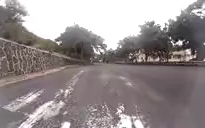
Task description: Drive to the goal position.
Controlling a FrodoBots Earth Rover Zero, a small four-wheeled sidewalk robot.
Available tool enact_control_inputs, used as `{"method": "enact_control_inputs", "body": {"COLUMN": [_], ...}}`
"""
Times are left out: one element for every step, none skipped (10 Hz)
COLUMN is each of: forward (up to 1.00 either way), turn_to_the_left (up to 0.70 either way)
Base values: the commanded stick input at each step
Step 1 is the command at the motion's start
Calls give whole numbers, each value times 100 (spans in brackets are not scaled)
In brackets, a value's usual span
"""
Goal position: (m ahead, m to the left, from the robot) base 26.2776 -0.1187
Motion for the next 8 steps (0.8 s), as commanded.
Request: {"method": "enact_control_inputs", "body": {"forward": [70,70,70,70,70,70,70,70], "turn_to_the_left": [0,0,0,0,0,0,0,0]}}
